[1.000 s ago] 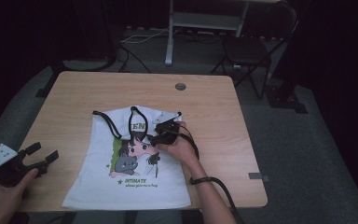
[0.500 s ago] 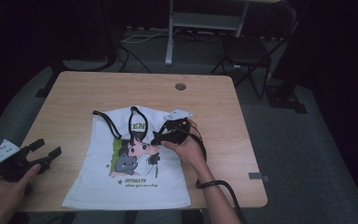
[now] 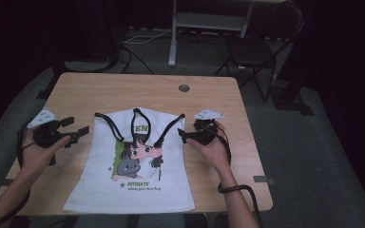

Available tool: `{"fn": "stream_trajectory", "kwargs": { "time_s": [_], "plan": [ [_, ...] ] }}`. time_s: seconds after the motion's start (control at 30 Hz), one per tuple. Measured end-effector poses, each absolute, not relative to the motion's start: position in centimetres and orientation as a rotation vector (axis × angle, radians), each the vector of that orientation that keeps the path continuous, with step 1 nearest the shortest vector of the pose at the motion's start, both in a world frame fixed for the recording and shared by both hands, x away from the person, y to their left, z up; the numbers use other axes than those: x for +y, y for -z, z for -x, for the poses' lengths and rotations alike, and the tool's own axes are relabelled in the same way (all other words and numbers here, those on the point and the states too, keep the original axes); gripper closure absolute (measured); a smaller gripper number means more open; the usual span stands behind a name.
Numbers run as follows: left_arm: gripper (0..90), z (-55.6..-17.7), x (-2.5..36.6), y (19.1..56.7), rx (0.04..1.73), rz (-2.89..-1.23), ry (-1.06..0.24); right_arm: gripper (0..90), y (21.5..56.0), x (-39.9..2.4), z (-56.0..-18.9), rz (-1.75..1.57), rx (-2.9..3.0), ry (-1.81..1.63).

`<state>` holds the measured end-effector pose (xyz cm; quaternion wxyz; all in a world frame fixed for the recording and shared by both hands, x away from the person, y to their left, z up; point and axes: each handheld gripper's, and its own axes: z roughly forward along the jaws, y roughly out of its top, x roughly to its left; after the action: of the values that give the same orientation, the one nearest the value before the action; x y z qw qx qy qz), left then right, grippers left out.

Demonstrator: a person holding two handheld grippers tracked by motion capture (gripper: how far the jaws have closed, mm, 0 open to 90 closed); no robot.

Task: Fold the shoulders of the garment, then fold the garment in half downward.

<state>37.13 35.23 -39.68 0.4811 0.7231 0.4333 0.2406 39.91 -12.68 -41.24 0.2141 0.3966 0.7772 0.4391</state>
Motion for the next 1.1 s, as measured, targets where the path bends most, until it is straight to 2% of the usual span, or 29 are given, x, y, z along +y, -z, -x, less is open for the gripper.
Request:
{"fn": "stream_trajectory", "kwargs": {
  "time_s": [0.27, 0.77, 1.1],
  "plan": [
    [20.8, -40.4, 34.7, 39.3, 1.095, -1.798, -0.604, 13.2, 41.3, -15.1, -40.2, -1.159, 2.118, -1.220],
    [20.9, -42.0, 32.9, 39.9, 1.091, -1.845, -0.592, 13.2, 40.8, -15.7, -40.3, -1.157, 2.104, -1.225],
    [20.9, -45.6, 32.3, 39.7, 1.147, -1.845, -0.585, 14.4, 39.7, -15.1, -44.1, -1.223, 2.090, -1.238]
  ]
}}
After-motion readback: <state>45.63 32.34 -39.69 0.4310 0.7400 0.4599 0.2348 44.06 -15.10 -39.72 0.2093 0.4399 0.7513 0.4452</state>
